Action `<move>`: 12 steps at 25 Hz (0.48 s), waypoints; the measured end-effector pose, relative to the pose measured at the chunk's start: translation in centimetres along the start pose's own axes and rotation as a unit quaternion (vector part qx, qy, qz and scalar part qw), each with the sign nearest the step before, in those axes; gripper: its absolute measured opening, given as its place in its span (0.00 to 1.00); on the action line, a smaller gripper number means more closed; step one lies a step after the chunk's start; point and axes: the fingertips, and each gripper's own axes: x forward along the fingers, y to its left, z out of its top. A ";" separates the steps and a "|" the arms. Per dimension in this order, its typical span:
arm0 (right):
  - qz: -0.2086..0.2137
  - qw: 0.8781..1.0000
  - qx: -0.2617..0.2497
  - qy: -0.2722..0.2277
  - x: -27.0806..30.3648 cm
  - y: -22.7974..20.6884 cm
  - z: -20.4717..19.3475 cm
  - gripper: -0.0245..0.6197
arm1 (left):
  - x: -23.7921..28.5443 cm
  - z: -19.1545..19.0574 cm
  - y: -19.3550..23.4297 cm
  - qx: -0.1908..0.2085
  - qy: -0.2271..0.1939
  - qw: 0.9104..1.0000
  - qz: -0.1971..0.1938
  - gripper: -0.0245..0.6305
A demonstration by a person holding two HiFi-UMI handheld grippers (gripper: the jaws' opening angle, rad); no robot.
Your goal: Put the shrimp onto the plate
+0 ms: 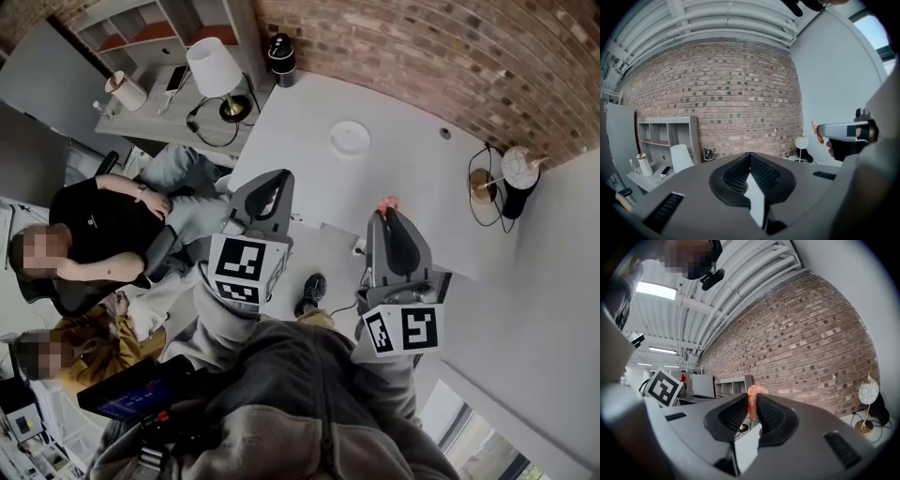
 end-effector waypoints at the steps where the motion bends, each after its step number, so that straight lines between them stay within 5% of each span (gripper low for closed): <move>1: -0.003 1.000 0.005 0.002 0.0 -0.6 -0.2 0.13 | 0.3 -0.1 -0.1 0.002 0.005 1.000 0.001 0.04; 12: 0.005 1.000 0.013 0.022 0.3 -1.8 -1.1 0.13 | 2.5 -0.6 -2.2 0.002 0.014 1.000 -0.011 0.04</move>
